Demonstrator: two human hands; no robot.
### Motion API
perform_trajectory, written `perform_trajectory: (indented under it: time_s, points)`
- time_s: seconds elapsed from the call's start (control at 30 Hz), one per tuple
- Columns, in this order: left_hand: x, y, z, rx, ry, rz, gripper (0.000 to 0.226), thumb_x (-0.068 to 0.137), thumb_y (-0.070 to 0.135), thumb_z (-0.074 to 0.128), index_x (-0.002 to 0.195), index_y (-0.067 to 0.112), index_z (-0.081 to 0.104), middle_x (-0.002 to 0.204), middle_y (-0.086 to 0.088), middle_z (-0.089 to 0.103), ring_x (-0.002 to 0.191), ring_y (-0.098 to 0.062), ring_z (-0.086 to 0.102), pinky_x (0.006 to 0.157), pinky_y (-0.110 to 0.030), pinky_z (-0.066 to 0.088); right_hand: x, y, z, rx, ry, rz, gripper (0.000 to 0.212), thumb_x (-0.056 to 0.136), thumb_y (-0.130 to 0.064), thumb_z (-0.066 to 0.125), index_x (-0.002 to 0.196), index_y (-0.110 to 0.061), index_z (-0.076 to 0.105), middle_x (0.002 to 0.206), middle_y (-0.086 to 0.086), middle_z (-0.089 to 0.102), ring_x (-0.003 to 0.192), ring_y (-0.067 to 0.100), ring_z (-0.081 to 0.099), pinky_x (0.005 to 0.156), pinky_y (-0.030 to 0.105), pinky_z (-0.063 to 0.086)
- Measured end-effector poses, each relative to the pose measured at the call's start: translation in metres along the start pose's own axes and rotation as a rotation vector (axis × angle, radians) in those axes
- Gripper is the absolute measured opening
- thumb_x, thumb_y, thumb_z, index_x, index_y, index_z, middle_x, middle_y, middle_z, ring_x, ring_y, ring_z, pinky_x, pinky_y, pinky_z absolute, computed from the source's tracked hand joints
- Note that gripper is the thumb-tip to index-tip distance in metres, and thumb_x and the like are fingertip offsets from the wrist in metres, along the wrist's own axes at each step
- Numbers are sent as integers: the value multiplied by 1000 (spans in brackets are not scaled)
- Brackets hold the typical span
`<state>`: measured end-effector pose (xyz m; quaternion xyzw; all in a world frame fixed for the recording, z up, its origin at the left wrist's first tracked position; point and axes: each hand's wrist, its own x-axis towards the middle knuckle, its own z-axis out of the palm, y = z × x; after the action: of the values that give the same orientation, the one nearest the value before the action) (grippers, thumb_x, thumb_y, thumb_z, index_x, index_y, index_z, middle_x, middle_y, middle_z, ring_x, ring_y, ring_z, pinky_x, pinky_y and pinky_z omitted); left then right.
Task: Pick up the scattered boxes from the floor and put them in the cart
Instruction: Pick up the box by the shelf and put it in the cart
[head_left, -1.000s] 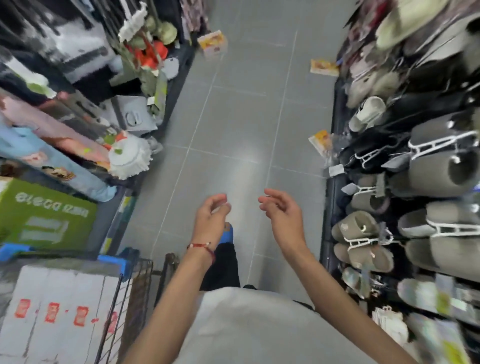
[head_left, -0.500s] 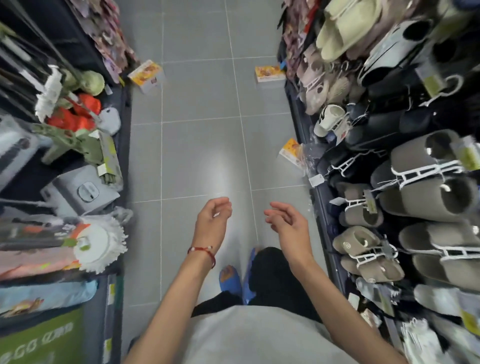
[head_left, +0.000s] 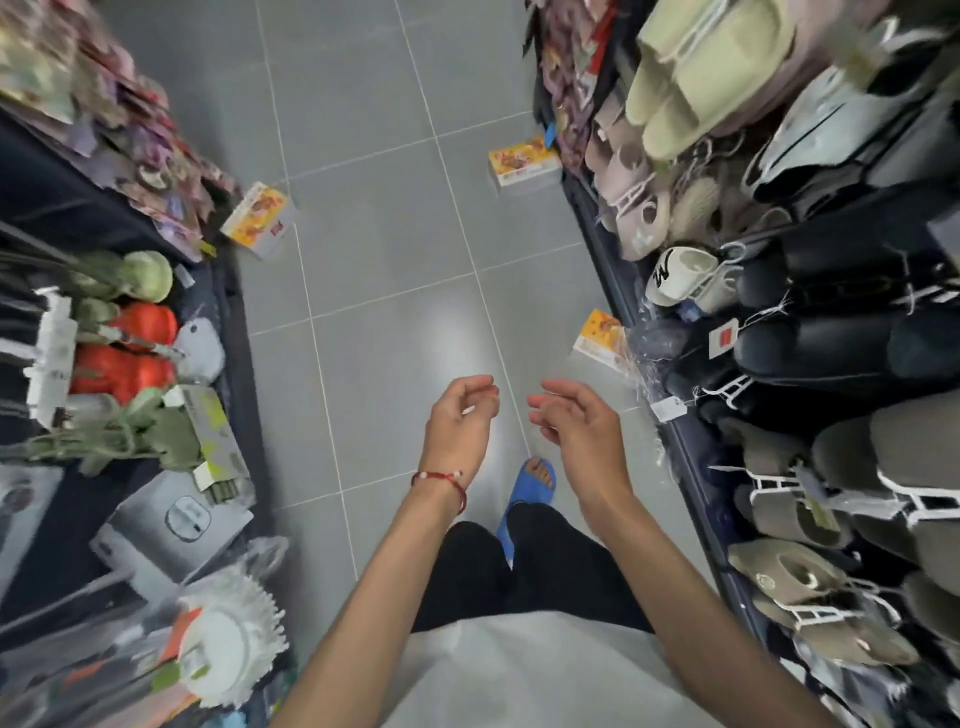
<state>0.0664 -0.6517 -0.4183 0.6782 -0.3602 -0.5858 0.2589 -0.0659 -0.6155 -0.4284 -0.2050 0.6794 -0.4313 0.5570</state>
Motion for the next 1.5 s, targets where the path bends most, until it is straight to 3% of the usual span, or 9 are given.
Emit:
perform_trajectory:
  time_s: [0.3,0.43,0.57,0.7,0.8,1.0,1.2,1.37,1.5]
  points:
    - [133,72,35,161,-184,-21,14,88,31,62,100,35,67,108,7,73,102,-14,70,100,-39,52,95,-47,5,64,261,107,25,97,-10,58,116,-22,71,101,-1,77,83,13,68,90,30,57]
    - [187,92,59,245,-334,-65,16,97,10,58,108,18,66,107,-3,70,99,-20,66,88,-28,49,135,-57,8,142,431,145,25,100,-10,56,121,-18,68,106,3,76,86,15,67,84,27,55]
    - [217,115,78,367,-521,-24,20,97,4,54,109,14,67,109,-5,72,95,-15,64,82,-22,47,163,-57,18,311,613,228,22,99,-11,60,112,-26,69,106,5,76,80,16,65,74,29,51]
    - [250,116,92,497,-627,-22,23,94,3,56,102,19,70,106,-2,75,101,-21,66,92,-32,49,185,-48,25,448,733,284,20,99,-10,61,113,-22,70,106,7,76,73,13,63,63,24,45]
    - [277,104,103,612,-654,-23,19,83,16,59,94,28,70,98,6,76,103,-25,67,95,-39,50,196,-30,25,502,788,310,20,100,-9,60,115,-18,70,106,8,76,76,17,64,62,25,45]
    - [331,35,137,679,-658,-68,20,91,8,60,89,26,69,100,1,75,105,-27,67,95,-43,51,229,37,17,504,798,354,22,99,-7,59,115,-18,70,102,6,76,62,13,60,53,22,44]
    - [400,-68,170,649,-639,76,19,78,15,58,86,30,68,92,3,76,95,-25,71,88,-36,50,288,144,18,602,791,421,24,99,-3,56,115,-13,69,102,10,75,67,16,62,47,19,48]
    - [477,-182,198,714,-688,106,21,70,26,58,71,41,72,96,1,77,98,-26,71,95,-42,53,360,260,29,661,906,423,22,99,-4,56,113,-14,70,100,7,74,76,18,65,53,22,52]
    - [533,-266,227,701,-712,188,24,85,10,62,80,32,69,102,-1,75,96,-21,68,94,-43,56,424,341,37,645,978,370,22,100,-4,55,111,-13,72,102,6,73,80,16,64,61,25,57]
